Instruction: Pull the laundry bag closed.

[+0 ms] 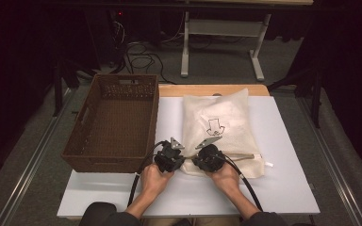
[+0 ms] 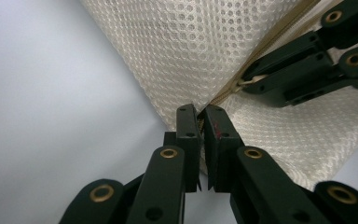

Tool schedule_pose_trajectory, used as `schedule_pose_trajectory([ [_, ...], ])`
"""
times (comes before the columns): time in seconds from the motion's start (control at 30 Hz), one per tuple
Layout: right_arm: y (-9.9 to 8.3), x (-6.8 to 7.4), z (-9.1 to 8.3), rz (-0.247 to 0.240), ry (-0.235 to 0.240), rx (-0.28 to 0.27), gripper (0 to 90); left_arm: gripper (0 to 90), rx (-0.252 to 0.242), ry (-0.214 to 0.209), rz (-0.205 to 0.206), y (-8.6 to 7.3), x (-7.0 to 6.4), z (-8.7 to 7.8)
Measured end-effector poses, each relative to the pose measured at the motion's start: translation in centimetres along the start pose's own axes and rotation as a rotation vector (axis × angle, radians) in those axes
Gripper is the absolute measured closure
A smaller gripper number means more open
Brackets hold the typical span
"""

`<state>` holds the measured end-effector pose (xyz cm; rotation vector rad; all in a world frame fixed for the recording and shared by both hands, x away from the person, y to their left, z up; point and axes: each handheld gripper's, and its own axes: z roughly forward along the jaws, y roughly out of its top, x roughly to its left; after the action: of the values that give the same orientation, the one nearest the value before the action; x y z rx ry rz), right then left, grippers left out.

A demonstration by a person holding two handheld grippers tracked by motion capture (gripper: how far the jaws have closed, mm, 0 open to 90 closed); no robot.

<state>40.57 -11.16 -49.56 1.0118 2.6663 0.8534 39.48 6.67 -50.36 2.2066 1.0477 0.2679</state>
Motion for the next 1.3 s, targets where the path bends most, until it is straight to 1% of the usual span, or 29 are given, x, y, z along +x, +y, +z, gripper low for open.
schedule_pose_trajectory([
  [0.07, -0.1, -0.1, -0.2, 0.002, -0.004, 0.003, 87.5, 85.0, 0.0, 0.0, 0.0, 0.0, 0.0, 0.0],
  [0.1, -0.4, -0.3, -0.6, 0.014, -0.011, 0.005, 87.5, 85.0, 0.0, 0.003, 0.001, 0.0, 0.0, 0.0],
  [0.23, -0.9, -0.8, -1.3, 0.005, -0.027, 0.003, 87.4, 84.9, -0.001, 0.004, 0.002, 0.0, -0.1, 0.0],
  [0.4, -1.6, -1.3, -2.1, 0.012, -0.045, 0.0, 87.4, 84.6, -0.001, 0.01, 0.009, 0.0, -0.1, 0.0],
  [0.5, -2.1, -1.9, -2.6, 0.021, -0.049, 0.001, 87.4, 84.3, -0.001, 0.009, 0.007, 0.0, -0.2, 0.0],
  [0.77, -2.4, -2.0, -2.9, 0.017, -0.052, 0.0, 87.4, 83.5, -0.001, 0.005, 0.008, -0.1, -0.1, 0.0],
  [0.83, -2.4, -2.0, -2.9, 0.006, -0.057, -0.001, 87.3, 83.4, 0.001, 0.002, 0.008, -0.1, -0.1, 0.0],
  [0.97, -2.5, -1.9, -2.9, 0.019, -0.06, 0.002, 87.3, 83.2, 0.001, 0.0, 0.007, -0.1, 0.0, 0.0],
  [1.2, -2.5, -2.0, -3.0, 0.007, -0.059, -0.001, 87.3, 82.8, 0.001, 0.003, 0.007, 0.0, -0.1, 0.0],
  [1.3, -2.6, -2.0, -3.0, 0.004, -0.07, -0.001, 87.3, 82.7, 0.001, 0.0, 0.005, 0.0, -0.1, 0.1],
])
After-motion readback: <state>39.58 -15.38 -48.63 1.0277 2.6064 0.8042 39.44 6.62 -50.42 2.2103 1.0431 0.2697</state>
